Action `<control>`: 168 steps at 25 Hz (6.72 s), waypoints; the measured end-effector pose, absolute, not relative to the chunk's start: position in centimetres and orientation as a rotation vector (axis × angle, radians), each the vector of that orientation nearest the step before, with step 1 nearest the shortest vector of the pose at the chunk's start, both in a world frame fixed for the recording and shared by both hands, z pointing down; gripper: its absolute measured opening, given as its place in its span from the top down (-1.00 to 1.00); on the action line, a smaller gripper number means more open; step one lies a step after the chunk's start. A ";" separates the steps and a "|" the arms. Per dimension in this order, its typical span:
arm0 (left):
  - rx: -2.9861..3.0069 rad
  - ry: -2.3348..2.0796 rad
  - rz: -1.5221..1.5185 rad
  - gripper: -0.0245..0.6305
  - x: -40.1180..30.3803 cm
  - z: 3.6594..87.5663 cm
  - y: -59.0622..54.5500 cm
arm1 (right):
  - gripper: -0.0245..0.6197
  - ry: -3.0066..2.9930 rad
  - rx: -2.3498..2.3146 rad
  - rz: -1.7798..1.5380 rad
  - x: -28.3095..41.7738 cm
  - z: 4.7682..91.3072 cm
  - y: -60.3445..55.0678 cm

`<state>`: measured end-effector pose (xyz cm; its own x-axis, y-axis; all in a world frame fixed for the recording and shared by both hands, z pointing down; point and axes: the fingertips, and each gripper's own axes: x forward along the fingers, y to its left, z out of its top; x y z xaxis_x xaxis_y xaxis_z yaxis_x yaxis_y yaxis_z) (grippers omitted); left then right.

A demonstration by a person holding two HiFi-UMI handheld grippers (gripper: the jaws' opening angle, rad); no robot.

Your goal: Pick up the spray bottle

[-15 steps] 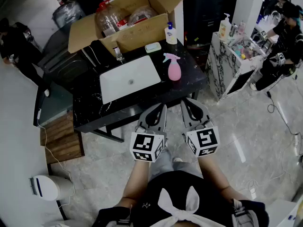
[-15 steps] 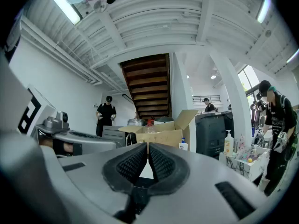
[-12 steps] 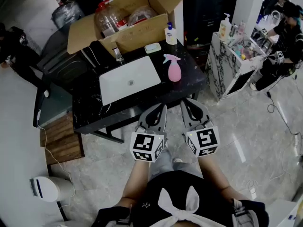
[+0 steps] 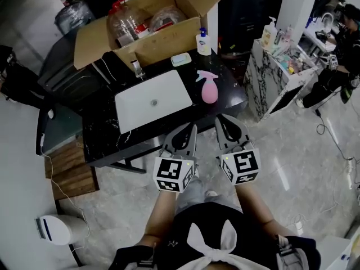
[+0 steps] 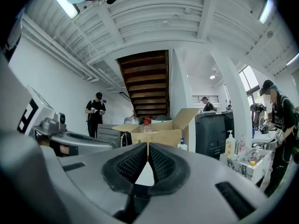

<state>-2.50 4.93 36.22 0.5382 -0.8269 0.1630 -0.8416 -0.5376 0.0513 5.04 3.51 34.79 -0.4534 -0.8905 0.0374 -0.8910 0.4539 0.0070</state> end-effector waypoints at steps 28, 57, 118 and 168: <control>2.627 -1.247 0.142 0.84 -7.6 40.5 -9.0 | 0.81 -2.428 1.758 0.028 2.0 37.7 -9.3; 2.491 -1.302 0.163 0.84 -5.8 43.4 -17.4 | 0.14 -2.305 1.628 0.309 5.9 45.1 -17.6; 2.331 -1.415 0.296 0.84 -4.4 47.3 -16.6 | 0.29 -2.378 1.320 0.404 5.7 51.2 -20.6; 2.387 -1.463 0.279 0.84 -5.3 44.6 -17.7 | 0.45 -2.503 1.316 0.274 4.0 46.6 -22.6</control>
<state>-5.32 -17.73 44.63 0.4544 -0.8269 0.3312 -0.8908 -0.4202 0.1730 3.97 -22.65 46.61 -0.5358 -0.7693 0.3479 -0.8264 0.5624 -0.0292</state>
